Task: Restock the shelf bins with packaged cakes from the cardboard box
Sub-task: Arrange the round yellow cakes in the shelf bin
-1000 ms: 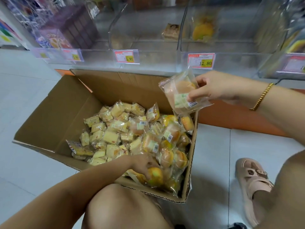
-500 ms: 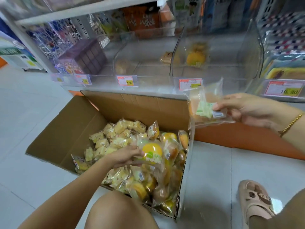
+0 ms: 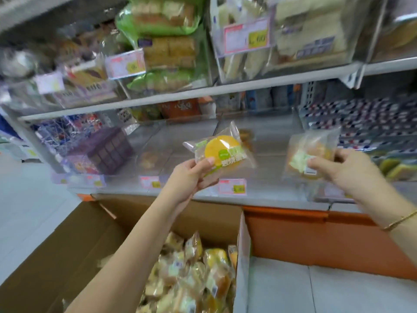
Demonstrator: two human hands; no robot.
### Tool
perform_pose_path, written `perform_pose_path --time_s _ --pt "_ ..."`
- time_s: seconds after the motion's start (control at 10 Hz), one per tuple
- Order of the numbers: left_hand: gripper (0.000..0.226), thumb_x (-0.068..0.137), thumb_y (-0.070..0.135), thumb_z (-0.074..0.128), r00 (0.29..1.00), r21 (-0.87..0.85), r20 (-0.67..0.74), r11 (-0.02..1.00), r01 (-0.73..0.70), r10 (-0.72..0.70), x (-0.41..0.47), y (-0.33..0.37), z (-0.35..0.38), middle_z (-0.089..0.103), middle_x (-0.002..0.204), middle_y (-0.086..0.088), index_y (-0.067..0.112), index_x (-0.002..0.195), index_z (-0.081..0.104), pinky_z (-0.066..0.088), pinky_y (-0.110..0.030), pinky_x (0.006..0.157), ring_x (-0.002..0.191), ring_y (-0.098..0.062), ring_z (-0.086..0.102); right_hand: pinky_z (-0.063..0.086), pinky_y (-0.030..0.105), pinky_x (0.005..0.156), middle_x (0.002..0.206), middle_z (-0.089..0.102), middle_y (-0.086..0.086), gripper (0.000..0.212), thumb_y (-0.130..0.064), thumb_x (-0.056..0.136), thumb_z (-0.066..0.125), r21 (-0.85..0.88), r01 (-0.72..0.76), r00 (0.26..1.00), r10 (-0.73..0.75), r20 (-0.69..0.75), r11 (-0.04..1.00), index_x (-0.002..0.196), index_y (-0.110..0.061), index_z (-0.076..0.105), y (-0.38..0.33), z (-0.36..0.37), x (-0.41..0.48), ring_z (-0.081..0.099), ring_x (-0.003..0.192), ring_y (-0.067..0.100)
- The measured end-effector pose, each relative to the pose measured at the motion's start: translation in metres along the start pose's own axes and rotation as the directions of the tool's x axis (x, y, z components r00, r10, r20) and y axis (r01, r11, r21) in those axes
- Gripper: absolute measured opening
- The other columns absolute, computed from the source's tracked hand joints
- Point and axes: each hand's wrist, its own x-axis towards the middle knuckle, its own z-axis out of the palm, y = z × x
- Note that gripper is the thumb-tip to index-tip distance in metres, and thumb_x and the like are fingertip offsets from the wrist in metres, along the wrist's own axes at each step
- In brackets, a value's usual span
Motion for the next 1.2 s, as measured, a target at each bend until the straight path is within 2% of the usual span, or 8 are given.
perform_pose_path --time_s 0.2,0.3,0.6,0.7,0.9,1.0,1.1,1.2 --pt "0.059 0.068 0.032 0.084 0.978 0.221 -0.024 0.953 0.208 -0.208 0.095 0.005 0.038 0.060 0.091 -0.015 -0.009 0.105 0.063 0.057 -0.034 0.082 0.101 -0.036 0.067 0.043 0.027 0.054 0.075 0.063 -0.006 0.016 -0.027 0.078 0.073 -0.203 0.110 0.989 -0.127 -0.076 0.973 0.088 -0.021 0.063 -0.015 0.004 0.006 0.059 0.069 0.012" --pt "0.054 0.069 0.037 0.083 0.980 0.495 -0.060 0.847 0.193 -0.188 0.126 -0.010 0.047 0.070 0.090 -0.015 -0.003 0.102 0.067 0.056 -0.045 0.086 0.086 -0.029 0.070 0.049 0.032 0.057 0.075 0.065 -0.003 0.015 -0.027 0.079 0.073 -0.199 0.120 0.990 -0.132 -0.048 0.973 0.089 -0.022 0.063 -0.014 0.000 0.013 0.061 0.068 0.014" --pt "0.037 0.093 0.018 0.059 0.982 0.858 -0.182 0.481 0.182 -0.047 0.157 -0.047 0.053 0.060 0.120 -0.012 0.002 0.126 0.055 0.043 -0.023 0.085 0.104 -0.025 0.058 0.037 0.017 0.056 0.092 0.061 -0.006 0.033 -0.029 0.076 0.075 -0.326 0.171 0.985 -0.168 0.037 0.930 0.098 -0.034 0.050 0.004 0.002 0.030 0.052 0.077 0.003" --pt "0.028 0.099 0.015 0.045 0.989 0.951 -0.143 0.273 0.145 -0.025 0.160 -0.050 0.056 0.058 0.124 -0.014 0.003 0.123 0.054 0.046 -0.028 0.096 0.112 -0.027 0.057 0.034 0.012 0.055 0.091 0.057 -0.012 0.036 -0.031 0.077 0.075 -0.326 0.206 0.978 -0.200 0.051 0.923 0.101 -0.037 0.048 0.007 0.003 0.031 0.049 0.077 -0.006" --pt "0.026 0.094 0.014 0.054 0.994 0.983 -0.109 -0.146 0.112 0.025 0.151 -0.046 0.060 0.061 0.116 -0.010 0.007 0.119 0.057 0.046 -0.026 0.081 0.106 -0.023 0.059 0.033 0.008 0.055 0.088 0.054 -0.020 0.038 -0.029 0.078 0.075 -0.273 0.245 0.970 -0.235 0.067 0.930 0.104 -0.036 0.048 0.007 0.005 0.029 0.049 0.078 -0.009" --pt "0.022 0.091 0.020 0.060 0.993 1.000 0.009 -0.009 -0.010 -0.118 0.149 -0.048 0.068 0.061 0.096 -0.007 0.008 0.110 0.061 0.047 -0.027 0.078 0.089 -0.021 0.060 0.035 0.008 0.057 0.090 0.055 -0.022 0.040 -0.031 0.077 0.075 -0.257 0.252 0.968 -0.242 0.072 0.933 0.106 -0.037 0.048 0.007 0.008 0.029 0.051 0.081 -0.007" --pt "0.026 0.091 0.038 0.061 0.938 0.921 0.240 0.363 -0.139 -0.250 0.148 -0.055 0.084 0.063 0.086 -0.002 0.014 0.088 0.070 0.049 -0.029 0.077 0.082 -0.019 0.060 0.036 0.008 0.057 0.090 0.051 -0.027 0.042 -0.033 0.077 0.075 -0.266 0.268 0.963 -0.257 0.076 0.926 0.107 -0.039 0.046 0.008 0.013 0.031 0.050 0.081 -0.008" --pt "0.037 0.095 0.043 0.053 0.931 0.916 0.240 0.381 -0.123 -0.276 0.156 -0.060 0.094 0.065 0.094 -0.004 0.010 0.096 0.070 0.044 -0.028 0.078 0.080 -0.018 0.056 0.035 0.007 0.057 0.089 0.046 -0.030 0.042 -0.035 0.078 0.074 -0.278 0.273 0.962 -0.262 0.077 0.921 0.107 -0.039 0.045 0.008 0.017 0.034 0.047 0.080 -0.010"
